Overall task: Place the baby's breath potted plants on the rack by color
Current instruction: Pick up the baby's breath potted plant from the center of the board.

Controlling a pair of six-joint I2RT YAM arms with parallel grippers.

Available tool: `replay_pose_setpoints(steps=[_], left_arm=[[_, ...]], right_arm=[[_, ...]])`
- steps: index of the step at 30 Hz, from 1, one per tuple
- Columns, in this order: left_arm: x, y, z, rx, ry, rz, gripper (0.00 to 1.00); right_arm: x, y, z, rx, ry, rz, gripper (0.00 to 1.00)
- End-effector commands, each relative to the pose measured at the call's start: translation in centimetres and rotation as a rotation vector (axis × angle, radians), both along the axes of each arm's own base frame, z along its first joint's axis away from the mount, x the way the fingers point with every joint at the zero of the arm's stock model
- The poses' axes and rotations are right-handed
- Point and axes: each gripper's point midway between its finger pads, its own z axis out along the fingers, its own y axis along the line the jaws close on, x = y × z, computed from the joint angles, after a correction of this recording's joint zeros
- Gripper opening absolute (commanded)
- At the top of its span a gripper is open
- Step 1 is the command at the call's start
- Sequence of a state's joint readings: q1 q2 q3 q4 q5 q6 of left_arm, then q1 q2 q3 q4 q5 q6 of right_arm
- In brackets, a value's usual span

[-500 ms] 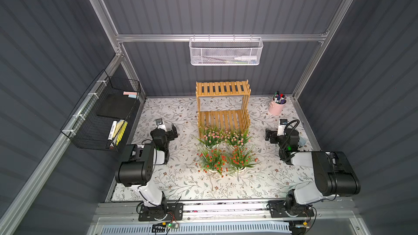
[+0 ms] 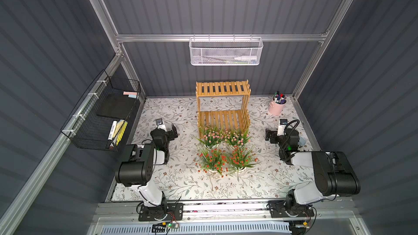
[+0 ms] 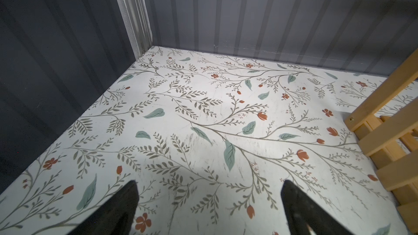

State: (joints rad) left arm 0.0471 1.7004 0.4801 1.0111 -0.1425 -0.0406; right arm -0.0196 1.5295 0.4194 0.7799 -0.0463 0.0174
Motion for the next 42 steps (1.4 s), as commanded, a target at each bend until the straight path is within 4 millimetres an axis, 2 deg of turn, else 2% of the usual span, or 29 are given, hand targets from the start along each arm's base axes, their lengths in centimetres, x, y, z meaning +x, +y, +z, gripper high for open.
replay_pose_setpoints(steps=[1, 15, 17, 20, 22, 26, 27, 30, 33, 38, 42], left_arm=[[0.1, -0.1, -0.2, -0.007, 0.008, 0.001, 0.99], [0.1, -0.1, -0.2, -0.008, 0.007, 0.001, 1.0], [0.3, 0.3, 0.4, 0.002, -0.005, 0.026, 0.99], [2.0, 1.3, 1.4, -0.034, 0.117, 0.092, 0.99], [2.5, 2.0, 1.5, -0.033, 0.226, 0.137, 0.99], [2.5, 2.8, 4.3, -0.068, 0.208, 0.208, 0.99], [2.3, 2.8, 5.0, -0.081, 0.209, 0.214, 0.99], [1.8, 1.6, 7.0, -0.112, 0.211, 0.197, 0.99], [0.6, -0.1, 8.8, -0.089, 0.229, 0.191, 0.99], [-1.4, -3.9, 11.8, -0.082, 0.2, 0.103, 0.99], [-2.9, -6.3, 13.6, -0.145, 0.21, 0.006, 0.99]], right_arm=[[0.2, 0.2, 0.6, -0.009, -0.014, 0.013, 0.99], [0.3, -0.1, 0.6, -0.01, -0.013, -0.006, 0.99], [0.3, 0.0, 0.9, -0.013, -0.032, 0.003, 0.99], [0.1, -0.8, 2.8, -0.025, -0.105, -0.044, 0.99], [-0.3, -1.0, 4.0, -0.026, -0.085, -0.057, 0.99], [-1.7, -1.5, 6.3, 0.067, 0.023, -0.126, 0.99], [-2.2, -0.9, 7.6, 0.095, 0.012, -0.102, 0.99], [-3.9, 1.9, 9.1, 0.165, 0.018, 0.021, 0.99], [-6.5, 4.4, 9.4, 0.174, 0.082, 0.079, 0.99], [-12.3, 10.4, 9.5, 0.128, 0.177, 0.236, 0.99], [-16.9, 13.4, 9.9, 0.135, 0.216, 0.346, 0.99]])
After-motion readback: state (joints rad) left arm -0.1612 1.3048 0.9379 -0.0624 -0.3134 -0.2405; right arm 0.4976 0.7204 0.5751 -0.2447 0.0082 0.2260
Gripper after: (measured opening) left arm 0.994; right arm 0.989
